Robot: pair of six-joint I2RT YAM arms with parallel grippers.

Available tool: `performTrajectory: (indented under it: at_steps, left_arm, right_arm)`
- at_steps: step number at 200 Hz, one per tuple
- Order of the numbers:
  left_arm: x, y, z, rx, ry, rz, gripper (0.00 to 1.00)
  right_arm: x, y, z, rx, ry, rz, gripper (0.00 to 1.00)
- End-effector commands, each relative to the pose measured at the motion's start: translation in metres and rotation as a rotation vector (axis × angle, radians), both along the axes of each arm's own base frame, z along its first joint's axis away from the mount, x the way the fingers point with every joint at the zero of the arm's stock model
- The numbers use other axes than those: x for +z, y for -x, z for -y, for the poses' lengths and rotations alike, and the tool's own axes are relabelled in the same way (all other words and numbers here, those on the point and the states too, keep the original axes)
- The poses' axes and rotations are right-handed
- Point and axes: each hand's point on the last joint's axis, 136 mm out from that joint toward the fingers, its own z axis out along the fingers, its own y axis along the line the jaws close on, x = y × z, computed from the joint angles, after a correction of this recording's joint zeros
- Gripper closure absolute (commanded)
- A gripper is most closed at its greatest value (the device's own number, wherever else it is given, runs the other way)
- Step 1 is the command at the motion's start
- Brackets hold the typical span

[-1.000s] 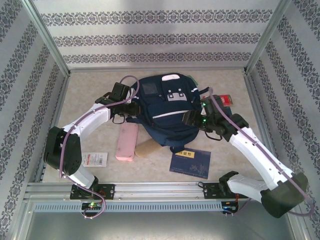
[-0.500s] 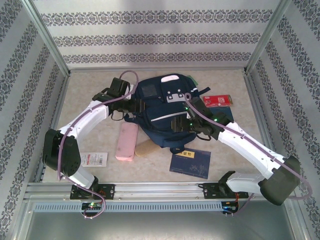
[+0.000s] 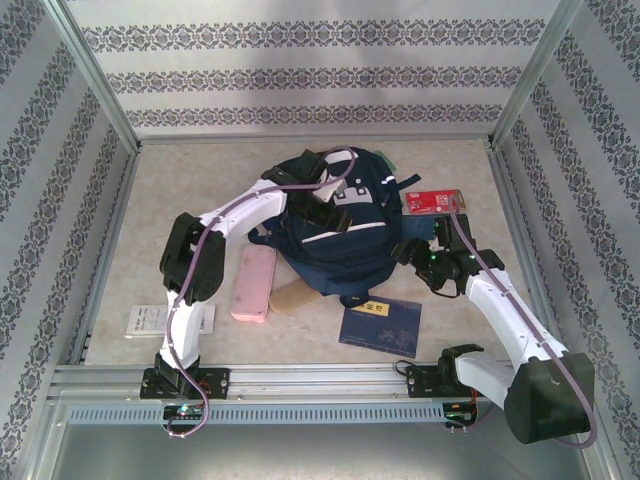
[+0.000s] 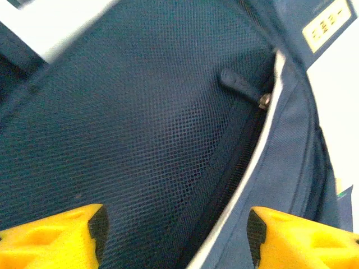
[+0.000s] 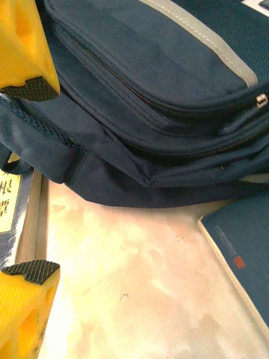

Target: Pack books, pencil case, and school supplies into a backpack

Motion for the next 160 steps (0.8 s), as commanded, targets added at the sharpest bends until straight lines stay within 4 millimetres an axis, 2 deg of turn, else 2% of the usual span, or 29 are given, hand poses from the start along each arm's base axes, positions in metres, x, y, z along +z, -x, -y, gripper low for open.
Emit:
performTrajectory:
  at_steps: [1, 26, 58, 94, 133, 160]
  left_arm:
    - [0.014, 0.014, 0.021, -0.078, 0.069, -0.015, 0.36]
    - [0.013, 0.022, 0.033, -0.099, 0.11, -0.027, 0.43]
    - [0.014, 0.028, 0.039, -0.118, 0.121, -0.023, 0.52]
    - [0.022, 0.034, 0.047, -0.15, 0.153, -0.011, 0.63]
    - [0.003, 0.037, 0.054, -0.176, 0.137, -0.07, 0.63]
    - [-0.015, 0.03, 0.051, -0.161, 0.078, -0.074, 0.6]
  right_arm:
    - [-0.003, -0.001, -0.01, 0.023, -0.073, 0.002, 0.24]
    - [-0.018, -0.002, -0.014, 0.042, -0.084, -0.035, 0.27]
    - [-0.036, -0.003, -0.025, 0.063, -0.111, -0.084, 0.34]
    - [-0.046, -0.006, -0.034, 0.085, -0.091, -0.105, 0.36]
    - [-0.049, -0.012, -0.038, 0.082, -0.091, -0.114, 0.37]
    - [-0.049, -0.014, -0.04, 0.08, -0.092, -0.115, 0.38]
